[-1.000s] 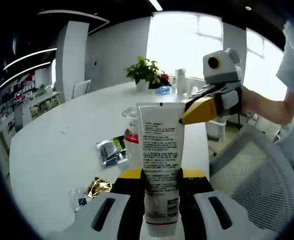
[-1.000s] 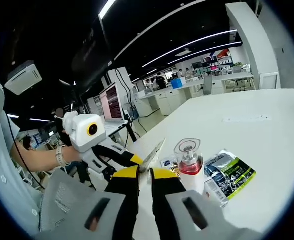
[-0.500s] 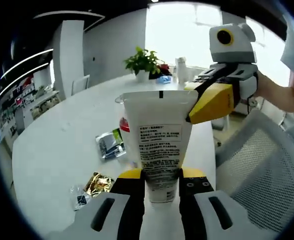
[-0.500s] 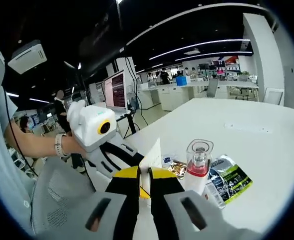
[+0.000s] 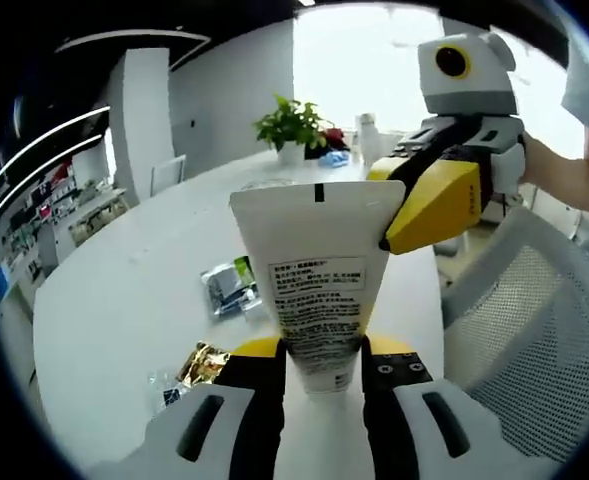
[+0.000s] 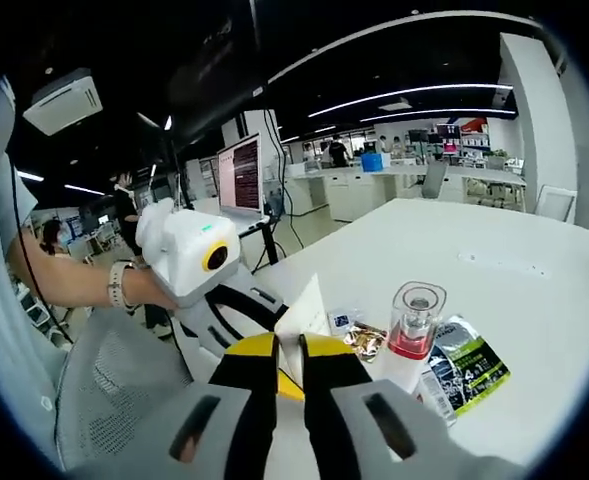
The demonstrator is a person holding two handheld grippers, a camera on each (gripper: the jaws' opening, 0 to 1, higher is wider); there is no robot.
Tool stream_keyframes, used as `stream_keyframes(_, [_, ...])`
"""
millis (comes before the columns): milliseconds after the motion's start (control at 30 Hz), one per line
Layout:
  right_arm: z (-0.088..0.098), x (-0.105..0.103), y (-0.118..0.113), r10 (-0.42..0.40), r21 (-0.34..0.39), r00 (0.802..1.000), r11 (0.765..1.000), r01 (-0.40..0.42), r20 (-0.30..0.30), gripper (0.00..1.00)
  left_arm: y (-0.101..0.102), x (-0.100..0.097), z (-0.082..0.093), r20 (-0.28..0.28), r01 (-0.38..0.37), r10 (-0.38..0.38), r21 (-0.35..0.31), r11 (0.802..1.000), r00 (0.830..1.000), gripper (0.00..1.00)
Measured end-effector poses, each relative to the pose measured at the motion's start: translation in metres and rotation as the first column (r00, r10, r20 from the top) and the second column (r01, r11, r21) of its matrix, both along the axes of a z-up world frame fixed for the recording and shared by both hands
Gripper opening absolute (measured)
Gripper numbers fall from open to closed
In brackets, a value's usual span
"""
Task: Arrange the skincare products in the storage area until every visible bottle or jar stands upright without overlapping.
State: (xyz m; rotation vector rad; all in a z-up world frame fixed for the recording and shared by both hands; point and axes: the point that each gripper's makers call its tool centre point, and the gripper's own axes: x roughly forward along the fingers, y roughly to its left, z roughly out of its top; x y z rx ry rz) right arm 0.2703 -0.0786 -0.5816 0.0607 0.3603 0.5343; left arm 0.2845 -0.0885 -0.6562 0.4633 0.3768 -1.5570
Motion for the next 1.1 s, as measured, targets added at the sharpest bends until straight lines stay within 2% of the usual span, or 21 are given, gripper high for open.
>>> stream_keyframes(33, [0.000, 0.000, 0.000, 0.000, 0.001, 1.000, 1.000, 0.000, 0.000, 0.09, 0.000, 0.000, 0.000, 0.006, 0.003, -0.003, -0.001, 1.000, 1.000, 0.27])
stream_keyframes(67, [0.000, 0.000, 0.000, 0.000, 0.000, 1.000, 1.000, 0.000, 0.002, 0.09, 0.001, 0.001, -0.001, 0.041, 0.018, -0.018, 0.004, 1.000, 0.999, 0.27])
stream_keyframes(100, [0.000, 0.000, 0.000, 0.001, -0.003, 1.000, 1.000, -0.001, 0.003, 0.09, 0.001, 0.001, -0.001, 0.051, 0.018, -0.019, 0.008, 1.000, 0.999, 0.28])
stream_keyframes(200, [-0.004, -0.002, 0.000, 0.011, -0.017, 1.000, 1.000, -0.011, -0.012, 0.12, 0.001, 0.002, -0.001, 0.034, 0.011, -0.012, 0.010, 1.000, 0.999, 0.28])
stream_keyframes(333, [-0.008, -0.005, -0.001, 0.019, -0.031, 1.000, 0.999, -0.019, -0.016, 0.18, 0.001, 0.005, 0.000, 0.038, -0.013, 0.013, -0.003, 1.000, 0.999, 0.33])
stream_keyframes(400, [-0.014, -0.009, -0.002, 0.036, -0.044, 0.998, 0.998, -0.038, -0.048, 0.18, 0.003, 0.005, -0.001, 0.027, -0.018, 0.018, 0.000, 1.000, 0.999, 0.35])
stream_keyframes(567, [-0.020, -0.011, -0.007, 0.047, -0.055, 0.997, 0.997, -0.050, -0.064, 0.25, 0.010, 0.005, 0.001, -0.032, -0.079, 0.079, 0.004, 0.997, 0.996, 0.30])
stream_keyframes(667, [-0.027, -0.012, -0.009, 0.053, -0.057, 0.994, 0.997, -0.058, -0.092, 0.31, 0.014, 0.004, 0.003, -0.044, -0.092, 0.093, 0.007, 0.996, 0.995, 0.30])
stream_keyframes(800, [-0.035, -0.013, -0.011, 0.061, -0.051, 0.990, 0.996, -0.068, -0.125, 0.32, 0.019, 0.001, 0.003, -0.047, -0.117, 0.117, 0.018, 0.993, 0.992, 0.29])
stream_keyframes(833, [-0.039, -0.013, -0.011, 0.066, -0.050, 0.988, 0.996, -0.073, -0.142, 0.31, 0.021, -0.004, 0.002, -0.072, -0.115, 0.117, 0.032, 0.993, 0.991, 0.28])
stream_keyframes(967, [-0.044, -0.012, -0.011, 0.078, -0.025, 0.983, 0.996, -0.083, -0.164, 0.27, 0.021, -0.012, 0.000, -0.077, -0.114, 0.117, 0.044, 0.992, 0.990, 0.28])
stream_keyframes(1100, [-0.053, -0.009, -0.009, 0.094, -0.038, 0.979, 0.994, -0.103, -0.182, 0.26, 0.020, -0.015, -0.001, -0.086, -0.115, 0.118, 0.048, 0.992, 0.989, 0.28])
